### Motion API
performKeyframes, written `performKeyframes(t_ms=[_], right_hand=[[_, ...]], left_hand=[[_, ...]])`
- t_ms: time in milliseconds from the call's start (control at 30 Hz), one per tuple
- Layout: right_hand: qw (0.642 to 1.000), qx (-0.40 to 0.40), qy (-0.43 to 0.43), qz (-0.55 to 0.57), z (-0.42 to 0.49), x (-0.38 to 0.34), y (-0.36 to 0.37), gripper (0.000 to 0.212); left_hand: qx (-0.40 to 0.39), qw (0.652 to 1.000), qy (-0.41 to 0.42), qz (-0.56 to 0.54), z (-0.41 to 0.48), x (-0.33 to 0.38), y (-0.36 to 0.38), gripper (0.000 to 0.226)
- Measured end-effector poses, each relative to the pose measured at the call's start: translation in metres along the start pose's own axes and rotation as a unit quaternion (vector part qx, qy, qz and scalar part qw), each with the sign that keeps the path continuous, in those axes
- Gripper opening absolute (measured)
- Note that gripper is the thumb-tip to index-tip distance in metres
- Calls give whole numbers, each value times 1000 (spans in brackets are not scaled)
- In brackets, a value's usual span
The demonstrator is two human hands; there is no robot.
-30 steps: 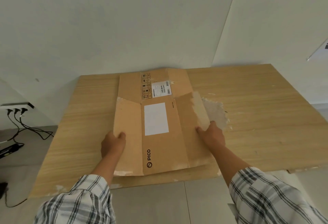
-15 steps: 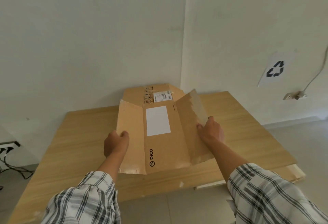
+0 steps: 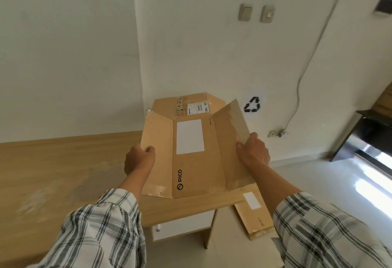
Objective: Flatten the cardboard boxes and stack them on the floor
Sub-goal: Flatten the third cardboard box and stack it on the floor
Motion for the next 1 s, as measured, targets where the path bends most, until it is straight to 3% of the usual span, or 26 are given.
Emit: performKeyframes(t_ms=[267,500,800,1000], right_hand=[[998,56,32,0,100,116,-100,45],[996,68,53,3,219,208,-157,36],[999,14,48,-14,382,319,-147,37],[997,-62,33,-24,483,397,-91,40]], left_hand=[[-43,997,54,-29,-46,152,128,40],[-68,994,80,-40,-66,275,250,36],[-55,997,51,-9,-81,357,394,31],[-16,999,-25,30,-94,359,502,28]])
Point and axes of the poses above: each hand's wrist, its own z-axis towards the middle knuckle, its own y-axis out of the palm, x = y × z, the point moved 9 cm from there along z, towards the middle knuckle, and after that the axes turned 5 degrees about z, right-handed, at the moved point
